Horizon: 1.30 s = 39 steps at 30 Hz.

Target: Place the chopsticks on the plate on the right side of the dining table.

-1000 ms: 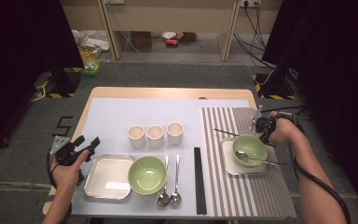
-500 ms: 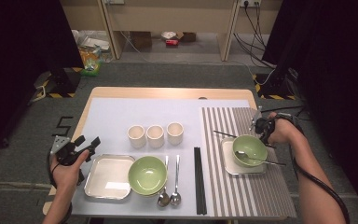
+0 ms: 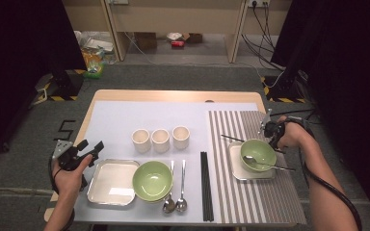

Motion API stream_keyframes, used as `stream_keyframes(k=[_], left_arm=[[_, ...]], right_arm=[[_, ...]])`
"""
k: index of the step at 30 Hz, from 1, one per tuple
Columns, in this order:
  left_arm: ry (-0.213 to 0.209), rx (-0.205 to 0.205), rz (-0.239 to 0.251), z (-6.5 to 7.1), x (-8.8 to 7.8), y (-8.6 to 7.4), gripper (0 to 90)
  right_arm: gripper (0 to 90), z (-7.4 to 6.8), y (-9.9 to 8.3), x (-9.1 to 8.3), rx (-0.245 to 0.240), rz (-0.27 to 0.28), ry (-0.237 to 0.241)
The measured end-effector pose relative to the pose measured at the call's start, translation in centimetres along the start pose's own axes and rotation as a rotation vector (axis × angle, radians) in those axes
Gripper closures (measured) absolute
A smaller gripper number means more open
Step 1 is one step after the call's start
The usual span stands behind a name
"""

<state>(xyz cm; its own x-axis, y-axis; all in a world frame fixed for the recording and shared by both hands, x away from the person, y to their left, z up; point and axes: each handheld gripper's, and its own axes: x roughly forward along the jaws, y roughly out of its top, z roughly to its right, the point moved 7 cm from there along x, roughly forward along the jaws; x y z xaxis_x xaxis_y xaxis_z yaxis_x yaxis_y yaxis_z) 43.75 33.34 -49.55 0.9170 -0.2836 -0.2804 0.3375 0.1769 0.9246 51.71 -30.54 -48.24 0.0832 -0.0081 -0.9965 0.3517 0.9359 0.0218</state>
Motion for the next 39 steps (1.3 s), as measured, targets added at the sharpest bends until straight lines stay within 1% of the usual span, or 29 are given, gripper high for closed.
stream_keyframes(k=[2,3,12,14,16,17,18,19,22,24,25,26,28,29,30,31,34,35,36,37,38,39], left_arm=[[0.000,0.000,0.000,0.0,0.0,0.0,25.9],[0.000,0.000,0.001,0.0,0.0,0.0,25.9],[0.000,0.000,0.002,0.0,0.0,0.0,25.9],[0.000,0.000,0.002,0.0,0.0,0.0,25.9],[0.000,-0.001,0.002,0.0,0.0,0.0,25.9],[0.000,0.000,0.002,0.0,0.0,0.0,25.9],[0.000,0.000,0.002,0.0,0.0,0.0,25.9],[0.000,-0.001,0.002,0.0,0.0,0.0,25.9],[0.000,0.000,0.002,0.1,0.0,0.1,25.9],[0.000,0.001,0.002,0.1,0.0,0.1,25.9],[0.000,0.000,0.002,0.1,0.0,0.1,25.9],[0.000,0.000,0.002,0.1,0.0,0.1,25.9],[0.000,0.001,0.002,0.1,0.0,0.1,25.9],[0.000,0.001,0.001,0.0,0.0,0.1,25.9],[0.000,0.001,0.002,0.0,0.0,0.1,25.9],[0.000,0.001,0.002,0.0,0.0,0.1,25.9],[0.000,0.001,0.001,0.0,0.0,0.1,25.9],[0.000,0.001,0.002,0.0,0.0,0.1,25.9],[0.000,0.001,0.002,0.0,0.0,0.1,25.9],[0.000,0.001,0.002,0.1,0.0,0.1,25.9],[0.001,0.002,0.002,0.0,0.0,0.1,25.9],[0.000,0.002,0.002,0.0,0.0,0.1,25.9]], right_arm=[[85.4,0.0,0.0,0.0,0.001,0.002,0.003],[85.2,0.0,0.0,0.0,0.009,0.001,0.006],[83.3,0.0,-0.1,0.0,0.007,0.001,0.011],[82.9,0.0,-0.1,-0.1,0.014,-0.002,0.012],[82.7,0.1,0.0,-0.1,0.010,0.005,0.010],[82.4,0.1,0.0,-0.2,0.015,0.009,0.009],[82.1,0.3,0.0,-0.2,-0.001,0.012,0.004],[81.9,0.3,0.0,-0.3,0.007,0.015,0.002],[81.5,0.3,0.1,-0.6,0.008,0.021,0.002],[81.2,0.2,0.0,-1.0,0.030,0.013,-0.002],[81.2,0.3,0.1,-1.1,0.018,0.022,-0.005],[81.1,0.4,0.2,-1.2,0.017,0.027,-0.007],[80.9,0.3,0.1,-1.4,0.027,0.022,-0.007],[80.8,0.5,0.2,-1.4,-0.003,0.035,-0.013],[80.7,0.5,0.2,-1.4,-0.005,0.035,-0.013],[80.6,0.5,0.2,-1.5,0.006,0.035,-0.012],[80.4,0.5,0.2,-1.7,0.010,0.035,-0.016],[80.4,0.4,0.1,-1.8,0.034,0.029,-0.014],[80.3,0.4,0.1,-1.9,0.046,0.023,-0.014],[80.2,0.6,0.3,-1.9,-0.003,0.040,-0.018],[80.3,0.6,0.3,-2.0,0.014,0.036,-0.021],[80.3,0.6,0.3,-2.1,0.019,0.039,-0.017]])
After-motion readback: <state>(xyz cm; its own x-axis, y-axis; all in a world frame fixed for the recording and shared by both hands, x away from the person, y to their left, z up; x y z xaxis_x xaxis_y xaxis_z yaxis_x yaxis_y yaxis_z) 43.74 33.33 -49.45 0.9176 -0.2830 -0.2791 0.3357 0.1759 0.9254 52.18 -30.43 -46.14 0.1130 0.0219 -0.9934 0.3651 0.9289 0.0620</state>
